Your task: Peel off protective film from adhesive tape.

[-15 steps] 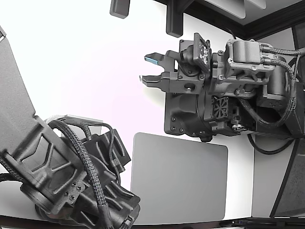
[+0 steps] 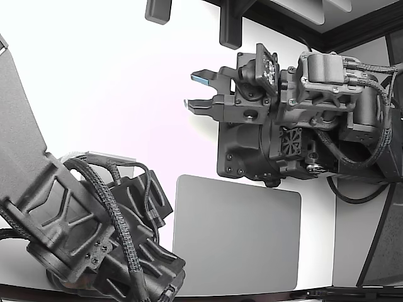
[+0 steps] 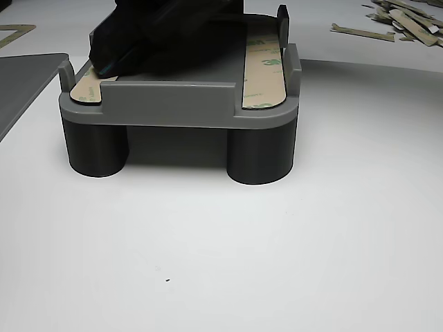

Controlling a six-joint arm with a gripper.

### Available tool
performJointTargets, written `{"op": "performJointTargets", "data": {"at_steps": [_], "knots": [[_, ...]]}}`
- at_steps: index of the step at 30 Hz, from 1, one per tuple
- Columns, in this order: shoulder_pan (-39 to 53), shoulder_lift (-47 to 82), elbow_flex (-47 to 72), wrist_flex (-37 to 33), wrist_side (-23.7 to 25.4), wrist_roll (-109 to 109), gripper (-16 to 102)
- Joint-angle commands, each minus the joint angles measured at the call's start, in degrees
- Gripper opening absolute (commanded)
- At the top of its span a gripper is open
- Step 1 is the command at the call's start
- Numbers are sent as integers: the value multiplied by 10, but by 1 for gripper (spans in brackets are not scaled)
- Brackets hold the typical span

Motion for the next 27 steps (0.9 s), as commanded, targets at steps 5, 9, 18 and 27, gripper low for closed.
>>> {"op": "performJointTargets", "data": {"at_steps": [5,9,18,27], "knots": [[-10,12,-12,-4,-1,-1,100],[-9,12,-13,-1,18,11,100],[14,-49,-118,-3,44,-23,100],[83,-171,-220,51,62,-253,43]]}}
